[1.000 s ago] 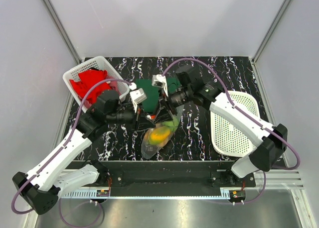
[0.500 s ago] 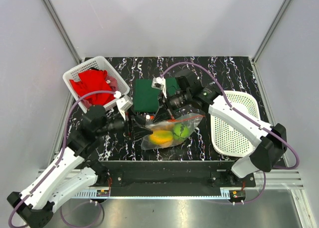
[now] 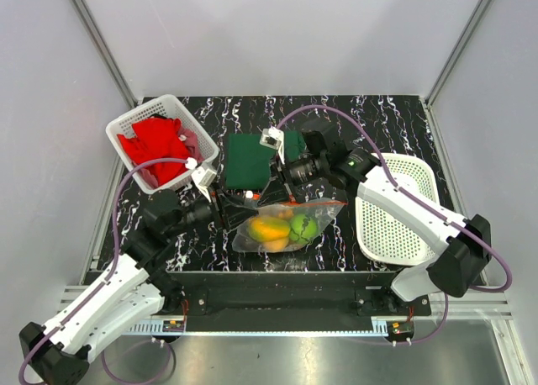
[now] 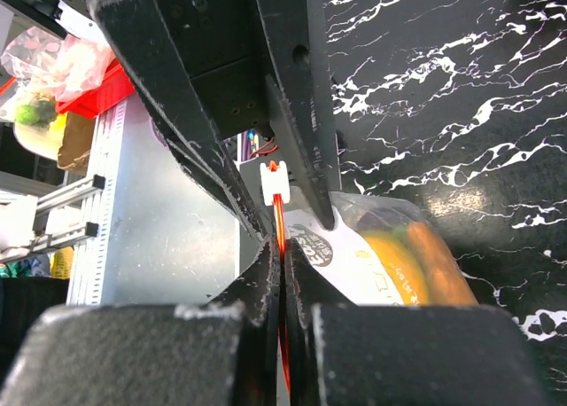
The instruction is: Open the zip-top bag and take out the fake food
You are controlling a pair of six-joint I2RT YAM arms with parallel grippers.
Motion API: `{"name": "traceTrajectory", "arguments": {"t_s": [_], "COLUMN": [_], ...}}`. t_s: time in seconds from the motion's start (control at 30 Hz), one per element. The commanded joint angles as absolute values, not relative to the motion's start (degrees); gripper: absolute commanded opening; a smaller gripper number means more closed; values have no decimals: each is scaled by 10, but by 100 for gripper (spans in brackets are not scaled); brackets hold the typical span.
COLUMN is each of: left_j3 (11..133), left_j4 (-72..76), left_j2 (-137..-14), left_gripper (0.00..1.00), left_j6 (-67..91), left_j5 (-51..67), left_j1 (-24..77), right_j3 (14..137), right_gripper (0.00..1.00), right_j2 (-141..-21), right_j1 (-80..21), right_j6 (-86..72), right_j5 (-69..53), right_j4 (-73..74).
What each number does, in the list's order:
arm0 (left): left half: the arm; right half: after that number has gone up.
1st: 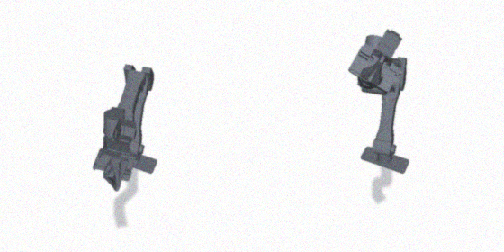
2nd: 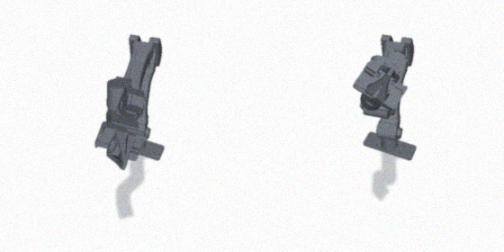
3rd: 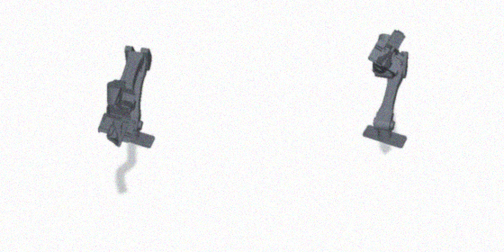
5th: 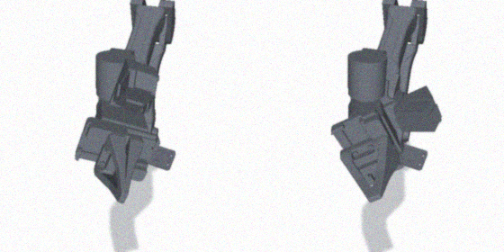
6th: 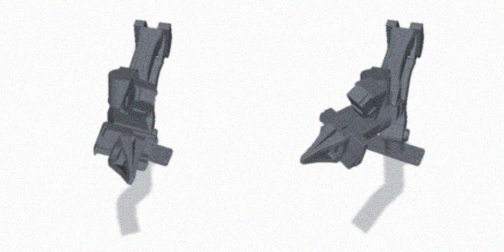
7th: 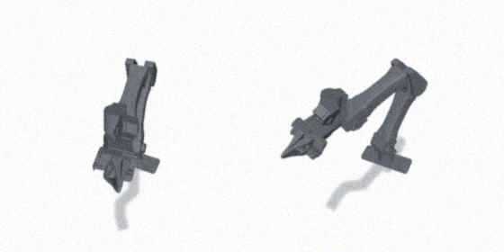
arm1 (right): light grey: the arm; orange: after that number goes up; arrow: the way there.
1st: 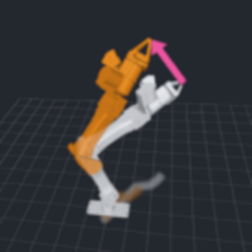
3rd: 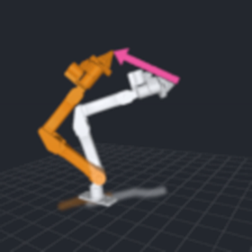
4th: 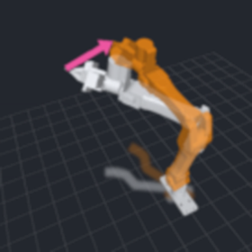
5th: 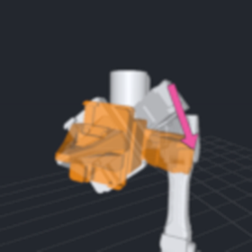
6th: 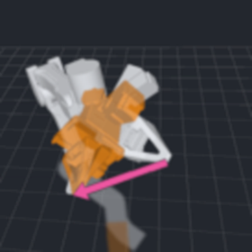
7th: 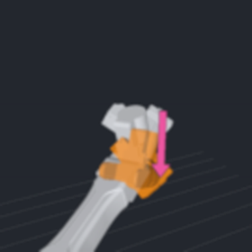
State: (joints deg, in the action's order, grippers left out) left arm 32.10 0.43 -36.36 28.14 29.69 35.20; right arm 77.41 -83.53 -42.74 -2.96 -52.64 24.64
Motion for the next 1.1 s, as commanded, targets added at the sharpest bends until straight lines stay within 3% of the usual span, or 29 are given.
{"name": "traceTrajectory", "arguments": {"t_s": [0.0,0.1,0.13,0.17,0.2,0.23,0.33,0.43,0.87,0.97,1.07], "left_j3": [318,327,329,330,330,330,335,335,333,332,331], "left_j4": [104,102,102,101,99,93,77,74,79,78,76], "left_j2": [-375,-394,-395,-394,-392,-390,-388,-388,-388,-388,-383], "left_gripper": [32,13,8,0,0,0,0,0,0,0,0], "left_j6": [300,294,292,291,287,286,274,275,283,285,288], "left_j5": [300,325,329,329,330,330,332,334,351,348,331], "left_j1": [351,351,351,351,351,351,351,351,351,351,351], "right_j3": [772,773,775,776,780,782,794,803,849,853,849], "right_gripper": [0,0,3,12,27,32,47,53,56,52,37], "right_j2": [-809,-810,-811,-812,-813,-815,-818,-826,-871,-878,-880], "right_j1": [-428,-428,-428,-427,-428,-428,-427,-428,-428,-428,-427], "right_j6": [-42,-46,-52,-55,-59,-65,-68,-68,-67,-69,-74], "right_j5": [-541,-545,-546,-544,-541,-541,-537,-540,-541,-553,-566], "right_j4": [214,214,213,213,214,213,212,213,211,208,209]}}
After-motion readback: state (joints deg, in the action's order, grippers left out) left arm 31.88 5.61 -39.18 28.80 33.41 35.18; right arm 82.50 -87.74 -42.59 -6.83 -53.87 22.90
